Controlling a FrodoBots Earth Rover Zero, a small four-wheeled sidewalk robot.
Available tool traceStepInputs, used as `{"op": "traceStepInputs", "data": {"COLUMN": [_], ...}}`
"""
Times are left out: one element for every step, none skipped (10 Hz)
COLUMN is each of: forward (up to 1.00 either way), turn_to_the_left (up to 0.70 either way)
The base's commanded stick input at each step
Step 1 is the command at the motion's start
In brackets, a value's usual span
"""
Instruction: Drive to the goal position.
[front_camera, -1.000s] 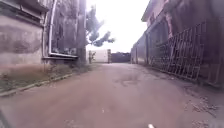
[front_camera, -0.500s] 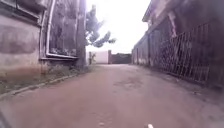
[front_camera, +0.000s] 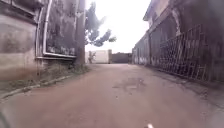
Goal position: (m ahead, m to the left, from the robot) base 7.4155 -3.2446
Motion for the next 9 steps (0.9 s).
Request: {"op": "traceStepInputs", "data": {"forward": [0.5,0.5,0.5,0.5,0.5,0.5,0.5,0.5,0.5], "turn_to_the_left": [0.0,0.0,0.0,0.0,0.0,0.0,0.0,0.0,0.0]}}
